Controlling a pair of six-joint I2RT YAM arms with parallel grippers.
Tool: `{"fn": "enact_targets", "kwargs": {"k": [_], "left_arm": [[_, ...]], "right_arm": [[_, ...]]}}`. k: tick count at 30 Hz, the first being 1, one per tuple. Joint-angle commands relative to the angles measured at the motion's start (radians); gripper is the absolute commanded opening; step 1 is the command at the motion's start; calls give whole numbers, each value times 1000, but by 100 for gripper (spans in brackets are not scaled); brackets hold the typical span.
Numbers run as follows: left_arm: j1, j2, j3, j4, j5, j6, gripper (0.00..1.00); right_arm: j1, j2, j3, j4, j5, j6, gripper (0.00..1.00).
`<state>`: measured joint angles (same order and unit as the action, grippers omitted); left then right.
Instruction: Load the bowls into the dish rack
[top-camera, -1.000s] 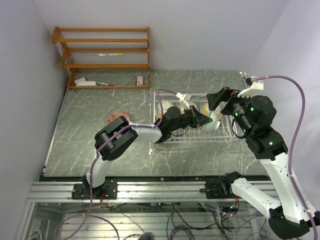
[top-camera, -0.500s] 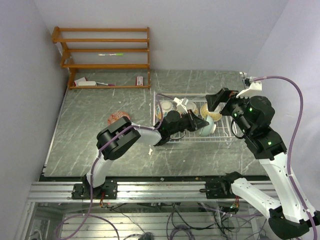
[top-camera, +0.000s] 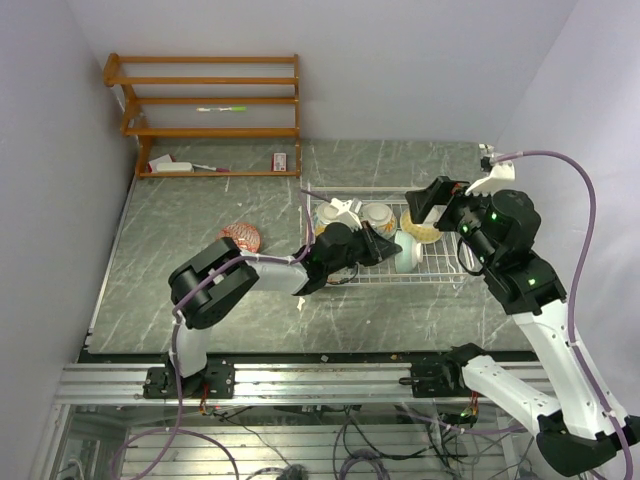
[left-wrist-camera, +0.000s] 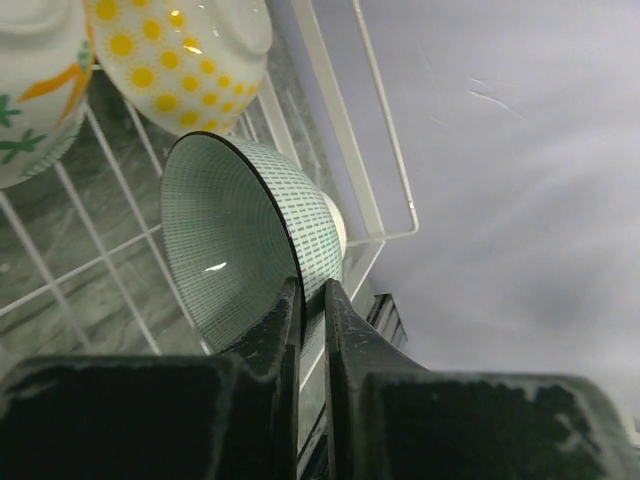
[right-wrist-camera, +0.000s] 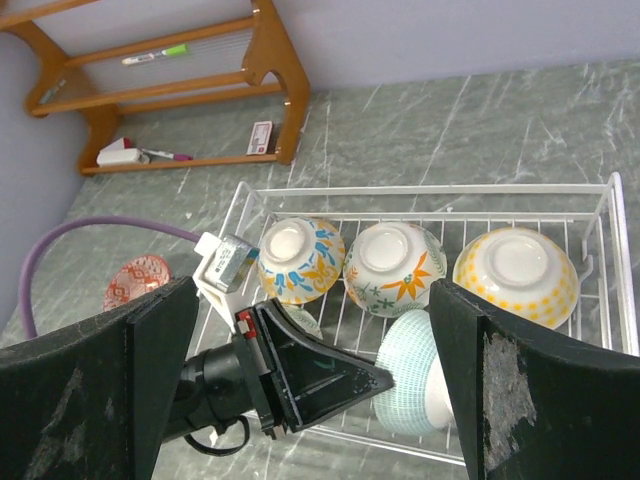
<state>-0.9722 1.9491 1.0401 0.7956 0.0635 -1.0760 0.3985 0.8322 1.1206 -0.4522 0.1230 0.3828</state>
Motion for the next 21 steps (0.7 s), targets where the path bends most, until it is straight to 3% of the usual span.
{"fn": "enact_targets", "kwargs": {"k": [1,9,21], "left_arm": [[36,-55,-47,-190,-141,120,18],[45,-91,-59,-285,-188,173,27],[47,-136,-112,-338,-256,224,29]], "right_arm": [[-6,1,-11,37,-17,-4,100],[-5,15,-24,56,-35,1,100],[-6,26,-50,80,-55,16,100]]}}
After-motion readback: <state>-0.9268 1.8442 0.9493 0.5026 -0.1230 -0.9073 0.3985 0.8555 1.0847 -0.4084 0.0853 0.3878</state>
